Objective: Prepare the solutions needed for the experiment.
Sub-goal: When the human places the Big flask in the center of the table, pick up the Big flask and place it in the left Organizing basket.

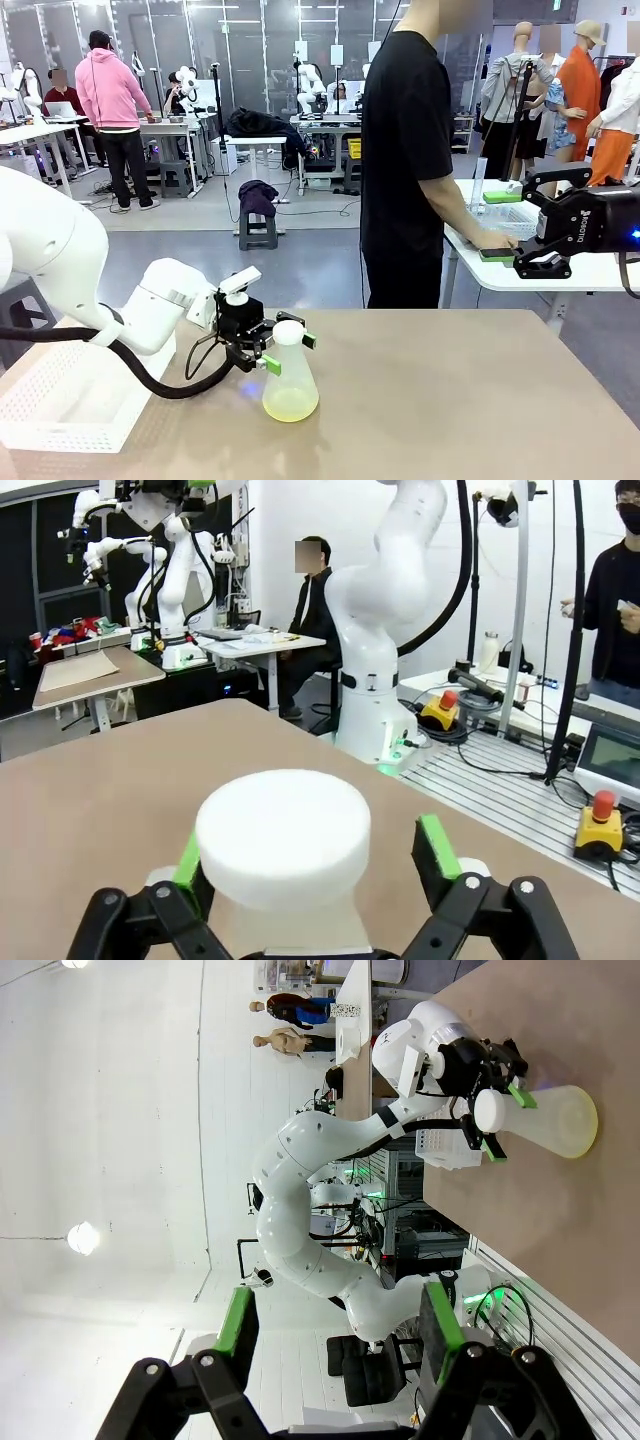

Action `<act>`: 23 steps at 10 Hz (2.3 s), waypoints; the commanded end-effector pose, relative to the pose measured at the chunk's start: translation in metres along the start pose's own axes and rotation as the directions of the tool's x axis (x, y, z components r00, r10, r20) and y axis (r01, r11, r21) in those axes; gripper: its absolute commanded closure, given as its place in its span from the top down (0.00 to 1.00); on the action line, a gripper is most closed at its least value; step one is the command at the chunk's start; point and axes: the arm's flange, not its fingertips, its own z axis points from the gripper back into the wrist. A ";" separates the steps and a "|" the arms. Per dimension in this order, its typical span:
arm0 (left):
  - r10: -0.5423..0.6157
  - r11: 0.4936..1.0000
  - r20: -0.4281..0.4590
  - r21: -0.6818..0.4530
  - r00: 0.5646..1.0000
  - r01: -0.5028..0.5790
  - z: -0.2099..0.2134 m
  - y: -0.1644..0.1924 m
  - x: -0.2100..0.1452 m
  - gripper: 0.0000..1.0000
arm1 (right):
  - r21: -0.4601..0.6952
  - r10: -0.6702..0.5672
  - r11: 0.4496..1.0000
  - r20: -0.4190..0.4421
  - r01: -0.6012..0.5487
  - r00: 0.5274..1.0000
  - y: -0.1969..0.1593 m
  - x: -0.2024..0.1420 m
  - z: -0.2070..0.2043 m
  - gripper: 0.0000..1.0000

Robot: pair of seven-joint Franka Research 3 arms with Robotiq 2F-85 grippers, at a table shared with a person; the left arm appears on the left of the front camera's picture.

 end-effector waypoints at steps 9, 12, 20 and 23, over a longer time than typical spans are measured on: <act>0.076 0.997 0.051 0.012 0.996 -0.076 -0.006 0.016 -0.007 0.00 | 0.007 0.004 1.000 -0.002 -0.004 1.000 0.001 0.000 0.000 0.82; 0.078 0.996 0.082 0.037 0.994 -0.081 0.001 0.028 0.022 0.00 | 0.007 0.004 1.000 -0.002 -0.004 1.000 0.001 0.000 0.000 0.82; -0.055 0.981 0.050 0.191 0.997 0.045 0.106 0.015 0.194 0.00 | 0.007 0.004 1.000 -0.002 -0.004 1.000 0.001 0.000 0.000 0.82; -0.131 0.908 -0.036 0.396 0.991 0.134 0.188 -0.042 0.227 0.00 | 0.007 0.004 1.000 -0.002 -0.004 1.000 0.001 0.000 0.000 0.82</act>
